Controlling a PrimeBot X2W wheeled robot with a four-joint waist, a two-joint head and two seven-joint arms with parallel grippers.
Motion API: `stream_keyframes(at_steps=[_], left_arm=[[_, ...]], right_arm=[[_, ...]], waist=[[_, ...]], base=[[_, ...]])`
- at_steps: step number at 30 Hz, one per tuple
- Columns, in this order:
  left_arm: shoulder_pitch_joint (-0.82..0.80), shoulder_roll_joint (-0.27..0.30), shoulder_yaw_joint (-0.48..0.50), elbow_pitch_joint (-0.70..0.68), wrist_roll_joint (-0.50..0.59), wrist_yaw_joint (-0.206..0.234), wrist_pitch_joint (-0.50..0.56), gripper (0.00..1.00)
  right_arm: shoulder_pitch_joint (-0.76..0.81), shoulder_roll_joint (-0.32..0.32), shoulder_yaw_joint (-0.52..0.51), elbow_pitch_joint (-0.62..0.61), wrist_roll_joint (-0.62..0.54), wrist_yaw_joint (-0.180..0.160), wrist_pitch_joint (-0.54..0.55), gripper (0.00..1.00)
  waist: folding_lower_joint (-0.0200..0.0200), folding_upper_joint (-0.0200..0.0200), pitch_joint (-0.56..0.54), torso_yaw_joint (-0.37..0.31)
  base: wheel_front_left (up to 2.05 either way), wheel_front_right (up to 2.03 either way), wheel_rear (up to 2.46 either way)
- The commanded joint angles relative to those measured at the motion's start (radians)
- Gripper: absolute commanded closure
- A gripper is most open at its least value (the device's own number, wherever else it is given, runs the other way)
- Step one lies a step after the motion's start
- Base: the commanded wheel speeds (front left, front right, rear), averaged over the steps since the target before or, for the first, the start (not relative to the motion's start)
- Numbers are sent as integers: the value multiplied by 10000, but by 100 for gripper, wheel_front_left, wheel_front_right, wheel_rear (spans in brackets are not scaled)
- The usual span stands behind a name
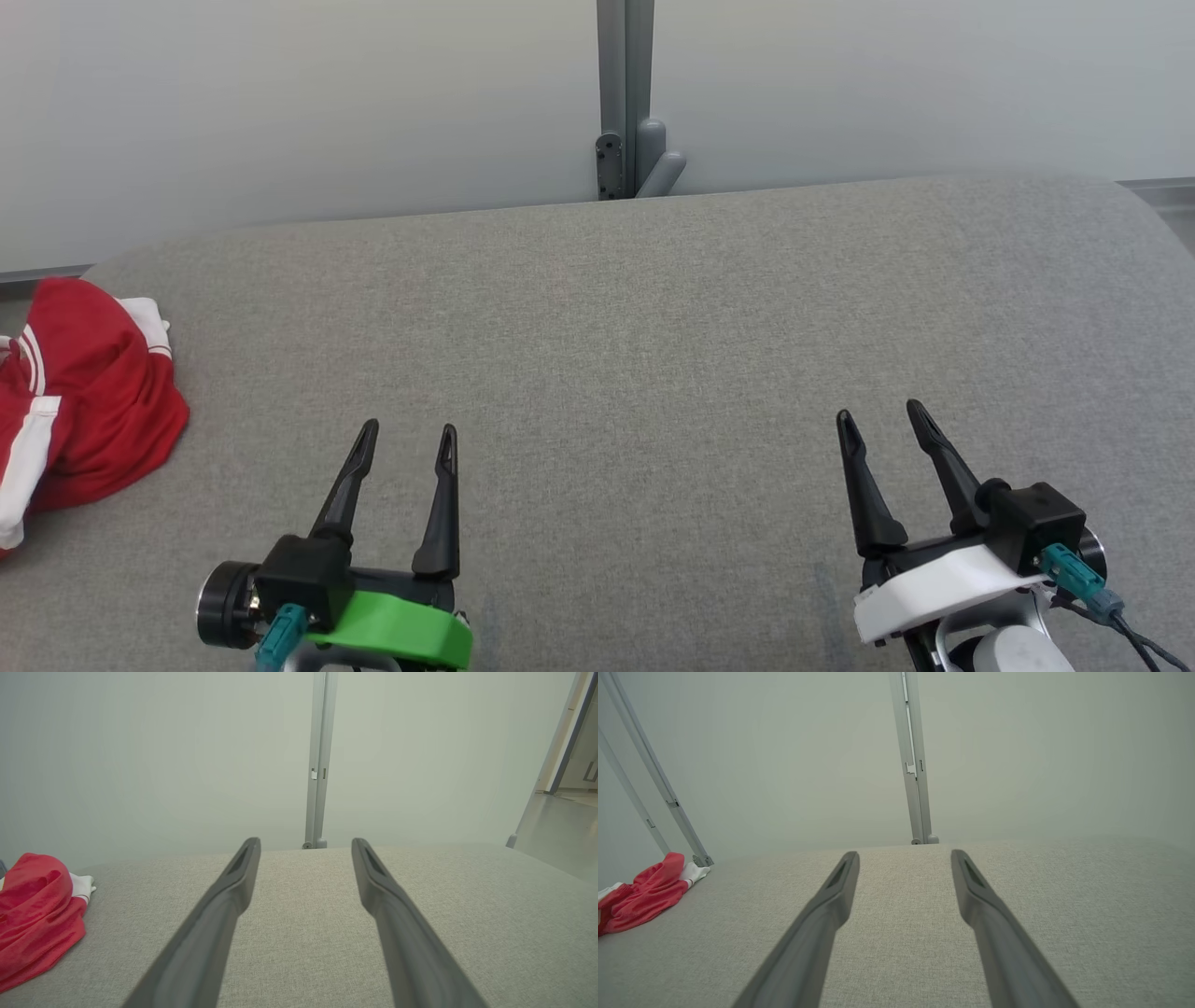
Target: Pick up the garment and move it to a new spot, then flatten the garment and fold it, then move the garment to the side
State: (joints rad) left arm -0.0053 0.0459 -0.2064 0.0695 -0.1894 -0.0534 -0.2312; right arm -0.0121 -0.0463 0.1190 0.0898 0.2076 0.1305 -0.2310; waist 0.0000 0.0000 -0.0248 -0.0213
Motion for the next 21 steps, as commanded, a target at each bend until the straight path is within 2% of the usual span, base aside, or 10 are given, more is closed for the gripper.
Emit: stream_keyframes(at_steps=[1,16,21], left_arm=[[125,61,-56,-57,256,36,-100,0],[236,71,-281,-34,1115,78,-357,0],[220,70,-265,43,1052,50,-349,0]], right_arm=[[83,-55,25,-119,-294,3,-107,0],[286,-61,181,-336,-1253,4,-363,0],[262,-60,179,-299,-1245,4,-350,0]], waist=[[0,0,-17,-2],[0,0,-98,-21],[0,0,-94,-25]], base=[[0,0,0],[0,0,0],[0,0,0]])
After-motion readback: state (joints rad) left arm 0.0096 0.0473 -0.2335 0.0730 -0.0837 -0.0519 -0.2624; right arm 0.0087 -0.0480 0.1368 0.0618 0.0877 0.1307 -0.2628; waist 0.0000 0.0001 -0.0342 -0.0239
